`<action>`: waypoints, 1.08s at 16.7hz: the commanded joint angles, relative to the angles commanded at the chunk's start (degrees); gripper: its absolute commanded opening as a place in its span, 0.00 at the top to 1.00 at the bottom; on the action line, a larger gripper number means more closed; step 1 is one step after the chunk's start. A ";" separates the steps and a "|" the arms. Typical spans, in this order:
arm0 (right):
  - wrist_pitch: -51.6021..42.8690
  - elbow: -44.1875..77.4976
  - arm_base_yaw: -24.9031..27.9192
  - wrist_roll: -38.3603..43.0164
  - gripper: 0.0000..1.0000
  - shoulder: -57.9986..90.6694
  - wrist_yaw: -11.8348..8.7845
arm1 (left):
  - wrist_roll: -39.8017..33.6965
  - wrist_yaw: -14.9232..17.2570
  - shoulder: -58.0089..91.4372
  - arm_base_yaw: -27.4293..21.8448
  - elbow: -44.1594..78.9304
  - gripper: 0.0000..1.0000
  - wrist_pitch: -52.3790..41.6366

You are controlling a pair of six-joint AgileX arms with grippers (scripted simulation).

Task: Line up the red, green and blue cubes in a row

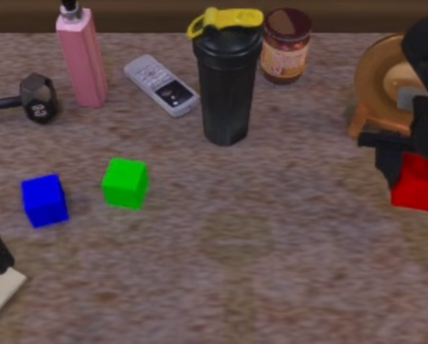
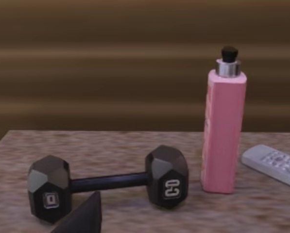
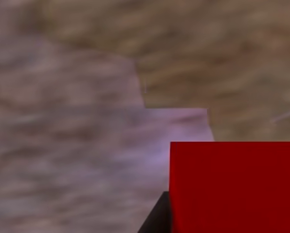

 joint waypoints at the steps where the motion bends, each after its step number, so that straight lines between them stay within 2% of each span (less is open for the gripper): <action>1: -0.67 1.32 1.32 1.07 1.00 0.92 0.03 | 0.00 0.00 0.00 0.00 0.00 0.00 0.00; 4: -4.07 8.69 8.67 6.68 1.00 5.49 0.17 | 0.00 0.00 0.00 0.00 0.00 0.00 0.00; 11: -14.73 32.37 35.04 25.27 1.00 19.00 0.45 | 0.00 0.00 0.00 0.00 0.00 0.00 0.00; 13: -16.88 37.76 40.81 29.56 1.00 21.59 0.58 | 0.00 0.00 0.00 0.00 0.00 0.00 0.00; 15: -18.20 41.16 44.23 32.38 1.00 23.16 0.71 | 0.00 0.00 0.00 0.00 0.00 0.00 0.00; 18: -18.60 42.16 45.22 33.25 1.00 23.63 0.77 | 0.00 0.00 0.00 0.00 0.00 0.00 0.00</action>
